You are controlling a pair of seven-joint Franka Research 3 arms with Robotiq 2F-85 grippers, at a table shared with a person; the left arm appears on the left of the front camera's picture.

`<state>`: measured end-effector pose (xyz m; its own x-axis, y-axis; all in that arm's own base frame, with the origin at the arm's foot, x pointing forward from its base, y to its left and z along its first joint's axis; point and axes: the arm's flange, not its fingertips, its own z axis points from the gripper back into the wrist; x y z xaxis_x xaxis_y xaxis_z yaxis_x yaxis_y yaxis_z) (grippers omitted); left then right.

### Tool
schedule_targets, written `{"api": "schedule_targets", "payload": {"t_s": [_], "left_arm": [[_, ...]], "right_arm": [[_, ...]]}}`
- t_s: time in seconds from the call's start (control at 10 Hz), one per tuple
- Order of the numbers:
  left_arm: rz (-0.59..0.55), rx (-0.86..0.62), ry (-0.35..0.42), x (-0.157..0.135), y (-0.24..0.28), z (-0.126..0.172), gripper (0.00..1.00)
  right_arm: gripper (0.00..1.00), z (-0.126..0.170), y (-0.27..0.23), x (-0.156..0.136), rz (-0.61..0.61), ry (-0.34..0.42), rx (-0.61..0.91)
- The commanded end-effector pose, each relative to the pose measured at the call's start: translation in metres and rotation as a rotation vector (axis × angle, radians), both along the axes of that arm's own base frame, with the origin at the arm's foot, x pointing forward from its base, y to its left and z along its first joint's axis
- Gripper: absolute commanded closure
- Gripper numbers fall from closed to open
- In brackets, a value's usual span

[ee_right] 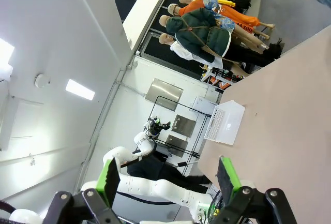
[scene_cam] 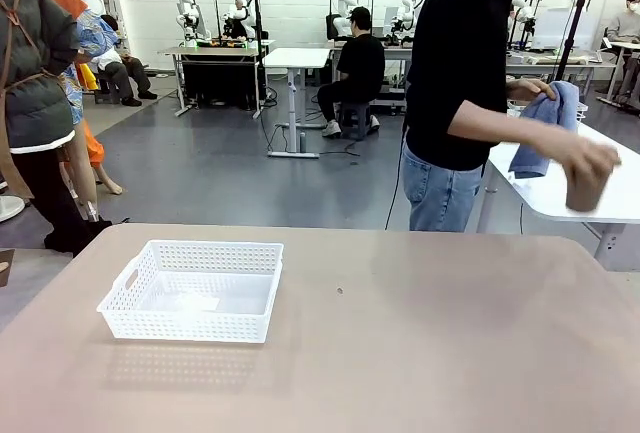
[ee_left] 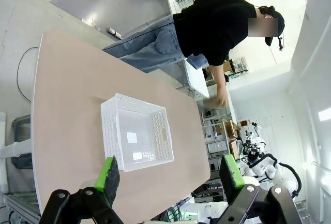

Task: Clean and organize the cups into the basket.
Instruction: Pick up the Organizing basket and move it to the center of the table, then pick up the Reusable plastic cup from the right side of the table and place it inside the Organizing basket.

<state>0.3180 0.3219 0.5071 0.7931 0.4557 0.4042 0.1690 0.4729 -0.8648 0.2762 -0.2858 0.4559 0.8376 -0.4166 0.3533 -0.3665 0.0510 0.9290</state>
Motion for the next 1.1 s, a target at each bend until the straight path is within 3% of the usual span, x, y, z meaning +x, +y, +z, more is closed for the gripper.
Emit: {"api": "schedule_targets", "payload": {"t_s": [0.0,0.9,1.0], "left_arm": [[-0.013,0.008,-0.009,-0.001,0.002,0.001,0.0],[0.0,0.0,0.0,0.0,0.0,0.0,0.0],[0.024,0.149,-0.017,0.001,-0.015,0.007,0.0]], "right_arm": [[0.0,0.003,-0.001,0.0,0.003,-0.015,0.008],[0.0,0.0,0.0,0.0,0.0,0.0,0.0],[0.0,0.001,0.02,0.001,0.069,-0.098,-0.144]]}}
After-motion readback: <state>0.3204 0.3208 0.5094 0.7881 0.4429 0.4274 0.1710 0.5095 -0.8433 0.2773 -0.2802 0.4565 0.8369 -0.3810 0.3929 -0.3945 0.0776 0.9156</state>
